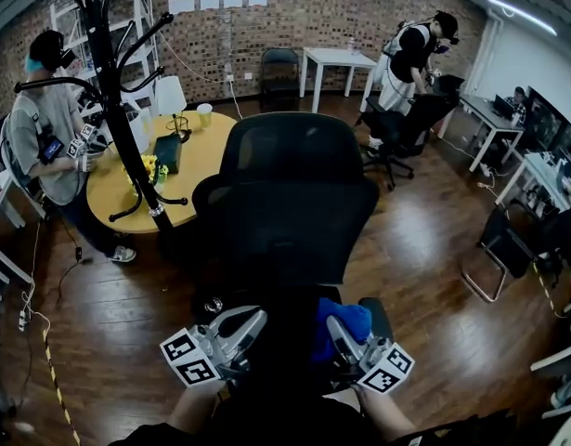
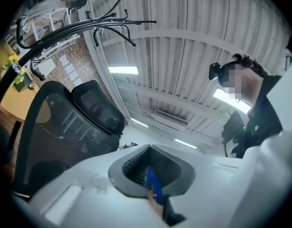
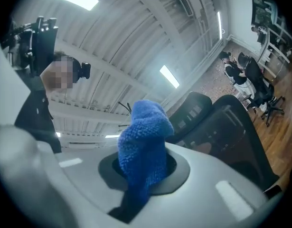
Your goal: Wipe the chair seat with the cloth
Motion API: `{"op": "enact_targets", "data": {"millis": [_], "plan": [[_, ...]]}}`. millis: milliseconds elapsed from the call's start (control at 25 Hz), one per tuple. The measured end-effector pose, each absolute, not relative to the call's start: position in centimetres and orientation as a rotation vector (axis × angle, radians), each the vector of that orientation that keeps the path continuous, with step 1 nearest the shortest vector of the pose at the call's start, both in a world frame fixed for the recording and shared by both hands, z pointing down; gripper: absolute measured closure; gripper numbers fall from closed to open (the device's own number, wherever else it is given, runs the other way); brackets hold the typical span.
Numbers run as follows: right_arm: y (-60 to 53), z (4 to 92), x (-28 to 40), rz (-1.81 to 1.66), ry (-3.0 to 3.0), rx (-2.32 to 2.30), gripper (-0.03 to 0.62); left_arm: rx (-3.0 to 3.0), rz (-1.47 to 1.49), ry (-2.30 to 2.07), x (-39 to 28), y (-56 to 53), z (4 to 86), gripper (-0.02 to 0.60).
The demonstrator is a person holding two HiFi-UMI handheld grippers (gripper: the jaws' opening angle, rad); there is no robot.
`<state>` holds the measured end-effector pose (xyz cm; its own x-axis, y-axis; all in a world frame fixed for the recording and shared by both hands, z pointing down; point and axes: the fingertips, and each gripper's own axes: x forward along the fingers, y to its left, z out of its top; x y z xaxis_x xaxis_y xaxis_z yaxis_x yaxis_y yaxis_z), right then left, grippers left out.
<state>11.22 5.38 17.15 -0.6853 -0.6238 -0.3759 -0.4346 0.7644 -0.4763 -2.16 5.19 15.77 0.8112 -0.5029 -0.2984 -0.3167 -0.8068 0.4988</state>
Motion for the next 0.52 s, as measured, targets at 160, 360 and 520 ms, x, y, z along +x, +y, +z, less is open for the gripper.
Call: {"op": "enact_targets", "data": {"millis": [160, 360, 520], "plan": [[5.6, 17.0, 11.5, -0.475, 2.441, -0.793, 0.559, 2.561, -0.596, -0.638, -2.1, 5.0, 15.5, 0.591], [6.6, 16.9, 12.9, -0.471, 2.446, -0.796, 0.559, 2.545, -0.568, -0.663, -0.4, 5.9, 15.7, 0.591], [7.3, 17.6, 14.4, -0.458, 2.46, -0.826, 0.559, 2.536, -0.528, -0.674, 1.2, 6.3, 16.7, 0.591]]}}
